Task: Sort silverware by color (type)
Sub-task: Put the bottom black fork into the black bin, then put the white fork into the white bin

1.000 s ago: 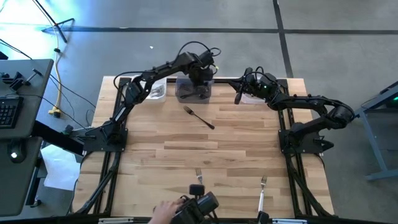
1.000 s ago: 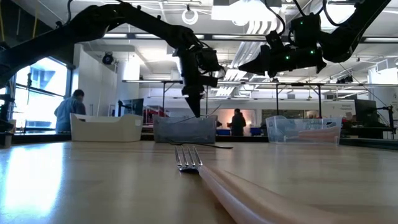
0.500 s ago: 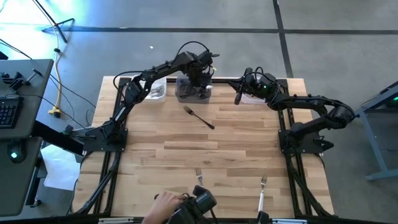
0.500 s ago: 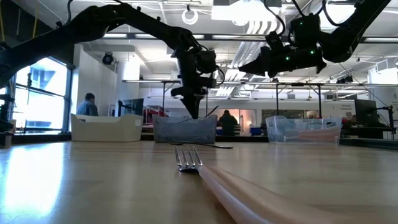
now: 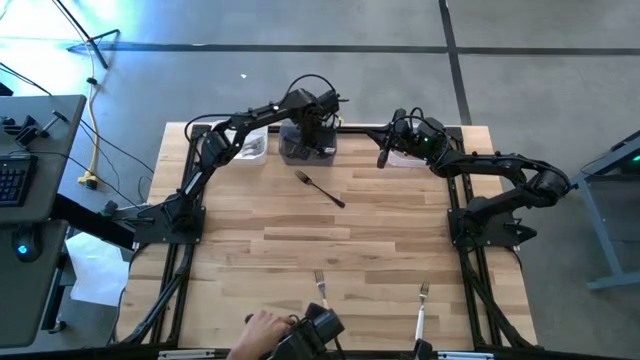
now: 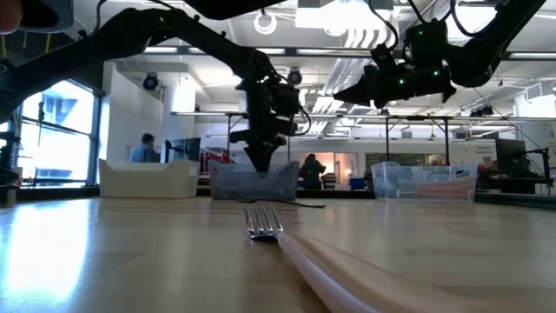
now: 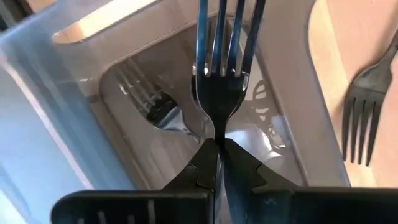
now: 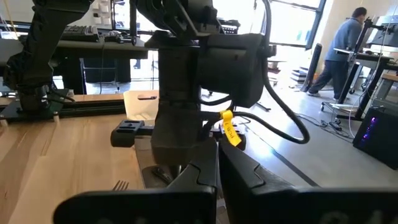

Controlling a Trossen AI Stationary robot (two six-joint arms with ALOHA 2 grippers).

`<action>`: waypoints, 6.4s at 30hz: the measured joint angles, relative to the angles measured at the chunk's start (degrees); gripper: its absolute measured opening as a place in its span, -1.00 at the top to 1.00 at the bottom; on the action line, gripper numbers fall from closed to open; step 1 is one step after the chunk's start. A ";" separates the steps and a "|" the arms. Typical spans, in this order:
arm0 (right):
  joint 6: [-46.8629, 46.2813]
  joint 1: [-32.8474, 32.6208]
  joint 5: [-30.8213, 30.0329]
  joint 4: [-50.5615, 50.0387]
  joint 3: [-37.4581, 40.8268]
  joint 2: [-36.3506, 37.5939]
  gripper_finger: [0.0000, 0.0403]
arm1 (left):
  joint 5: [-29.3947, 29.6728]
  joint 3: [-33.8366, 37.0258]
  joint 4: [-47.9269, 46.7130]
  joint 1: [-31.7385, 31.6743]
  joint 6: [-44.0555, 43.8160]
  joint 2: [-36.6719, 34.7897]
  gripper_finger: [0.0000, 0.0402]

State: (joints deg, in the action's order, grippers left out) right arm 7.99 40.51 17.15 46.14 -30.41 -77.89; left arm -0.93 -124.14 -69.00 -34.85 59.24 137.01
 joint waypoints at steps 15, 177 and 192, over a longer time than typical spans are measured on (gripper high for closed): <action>0.02 0.00 -0.02 0.03 0.00 0.00 1.00 | 5.35 0.05 -0.05 1.15 -4.29 0.00 0.62; -1.95 -18.98 -11.90 -53.65 -97.26 -60.89 0.99 | -3.69 115.02 83.97 -4.94 -59.63 -116.76 1.00; -4.57 -22.23 -9.11 -52.65 -97.24 -60.92 1.00 | -2.84 115.00 76.53 -4.87 -61.78 -116.69 1.00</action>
State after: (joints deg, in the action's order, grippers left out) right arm 3.42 18.28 8.04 -6.51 -127.65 -138.80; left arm -3.77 -9.15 7.53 -39.72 -2.53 20.32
